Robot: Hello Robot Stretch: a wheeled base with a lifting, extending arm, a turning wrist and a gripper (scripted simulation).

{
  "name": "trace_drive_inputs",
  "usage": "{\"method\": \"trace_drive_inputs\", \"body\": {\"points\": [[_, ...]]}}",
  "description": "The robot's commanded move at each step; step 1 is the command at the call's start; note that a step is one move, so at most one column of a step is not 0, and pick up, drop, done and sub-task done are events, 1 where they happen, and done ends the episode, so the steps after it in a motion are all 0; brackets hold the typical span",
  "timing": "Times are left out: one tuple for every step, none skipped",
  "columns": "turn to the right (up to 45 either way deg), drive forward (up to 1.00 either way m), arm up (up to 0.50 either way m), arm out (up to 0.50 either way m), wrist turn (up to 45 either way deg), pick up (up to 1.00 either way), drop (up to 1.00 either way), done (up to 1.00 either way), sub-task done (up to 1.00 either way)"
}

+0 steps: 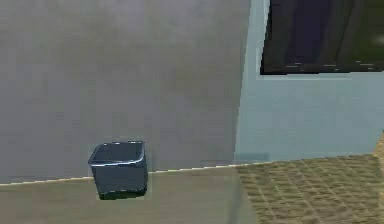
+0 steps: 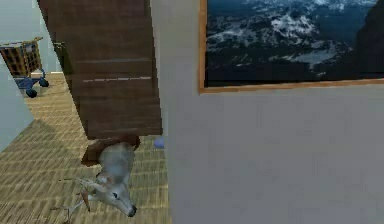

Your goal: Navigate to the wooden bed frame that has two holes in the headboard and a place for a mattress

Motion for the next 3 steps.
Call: {"method": "trace_drive_inputs", "body": {"points": [[27.0, 0.0, 0.0, 0.0, 0.0, 0.0, 0.0, 0.0, 0.0], [0.0, 0.8, 0.0, 0.0, 0.0, 0.0, 0.0, 0.0, 0.0], [27.0, 0.0, 0.0, 0.0, 0.0, 0.0, 0.0, 0.0, 0.0]]}}
